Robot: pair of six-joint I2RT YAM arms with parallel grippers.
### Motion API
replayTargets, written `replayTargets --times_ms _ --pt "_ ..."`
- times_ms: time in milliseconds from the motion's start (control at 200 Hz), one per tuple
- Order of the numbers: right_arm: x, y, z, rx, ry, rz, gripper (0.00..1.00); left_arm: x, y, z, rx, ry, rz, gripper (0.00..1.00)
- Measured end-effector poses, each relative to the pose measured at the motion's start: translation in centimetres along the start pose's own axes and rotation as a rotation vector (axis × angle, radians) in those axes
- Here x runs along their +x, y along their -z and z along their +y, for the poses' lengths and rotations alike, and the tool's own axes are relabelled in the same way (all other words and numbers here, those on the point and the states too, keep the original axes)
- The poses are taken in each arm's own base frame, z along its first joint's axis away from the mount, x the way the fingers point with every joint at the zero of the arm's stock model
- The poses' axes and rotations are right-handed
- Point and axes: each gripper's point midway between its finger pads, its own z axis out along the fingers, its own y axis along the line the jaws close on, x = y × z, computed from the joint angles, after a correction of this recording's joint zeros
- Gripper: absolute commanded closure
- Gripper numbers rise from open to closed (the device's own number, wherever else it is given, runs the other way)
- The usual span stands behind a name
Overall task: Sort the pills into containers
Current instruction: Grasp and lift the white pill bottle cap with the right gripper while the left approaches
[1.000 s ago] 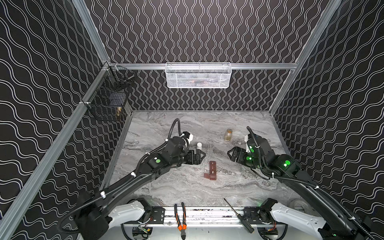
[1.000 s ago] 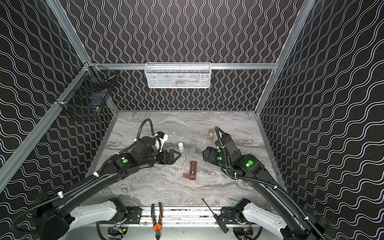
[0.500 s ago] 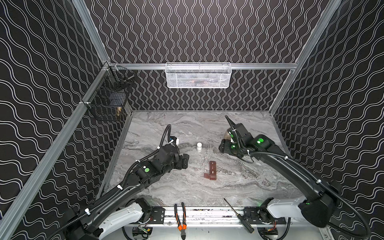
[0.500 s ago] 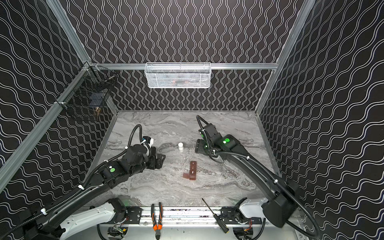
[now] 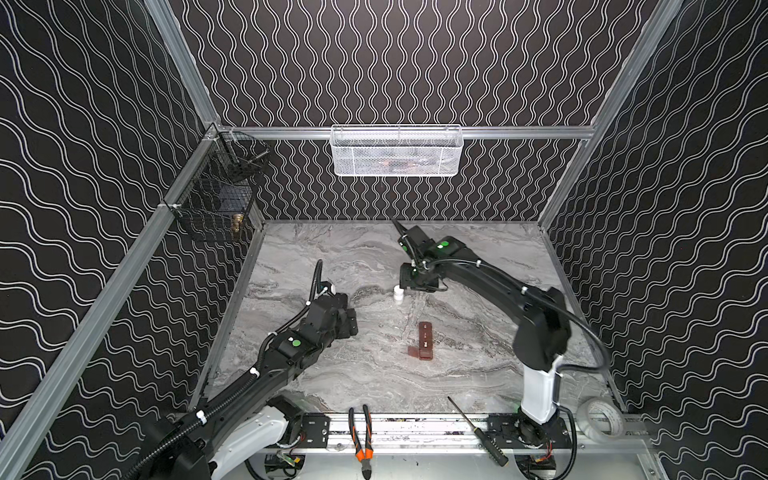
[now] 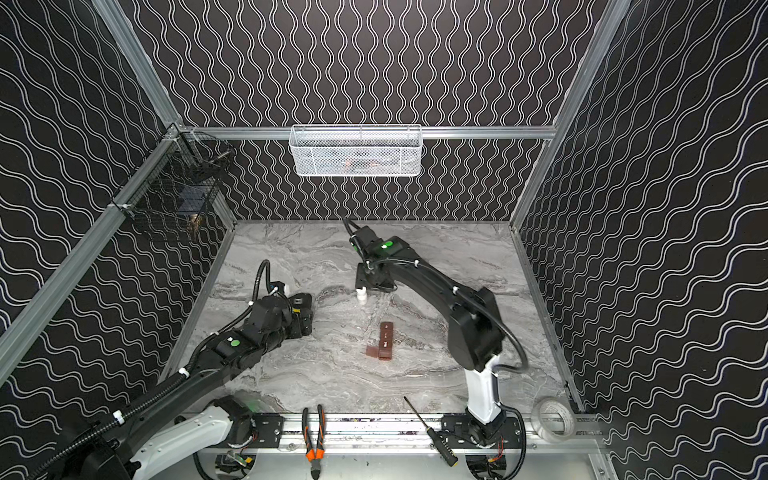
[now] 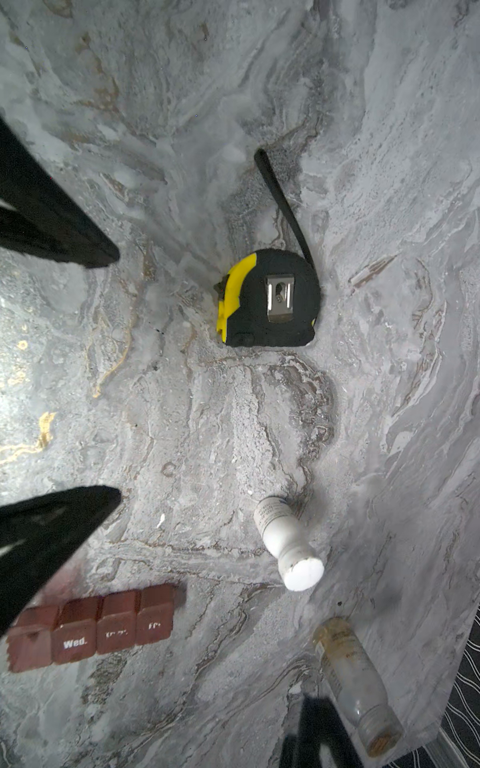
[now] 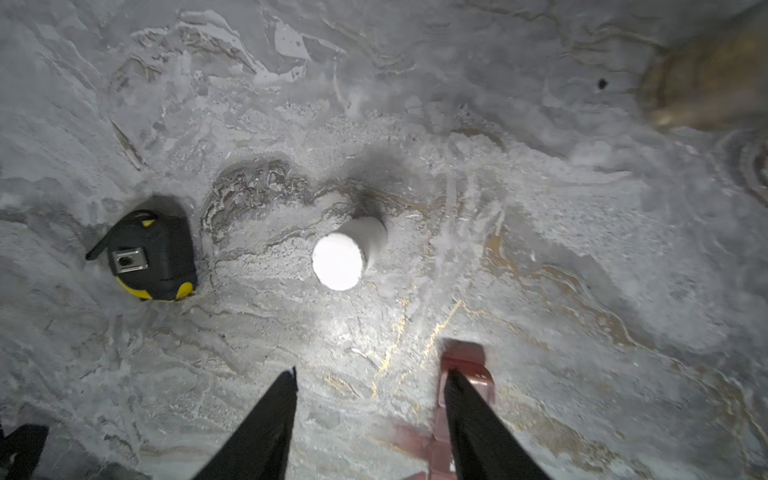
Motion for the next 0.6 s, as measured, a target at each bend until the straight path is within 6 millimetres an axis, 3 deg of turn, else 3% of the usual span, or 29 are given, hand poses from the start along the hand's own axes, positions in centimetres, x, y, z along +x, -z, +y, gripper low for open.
replayTargets --times_ms 260,596 --pt "-0.4 -3.5 0.7 0.056 0.011 0.056 0.41 1.3 -0.6 0.0 0.036 0.031 0.019 0.12" --pt "-0.9 -5.2 2.5 0.059 0.029 0.072 0.44 1.9 -0.7 0.1 0.047 0.046 0.026 0.12"
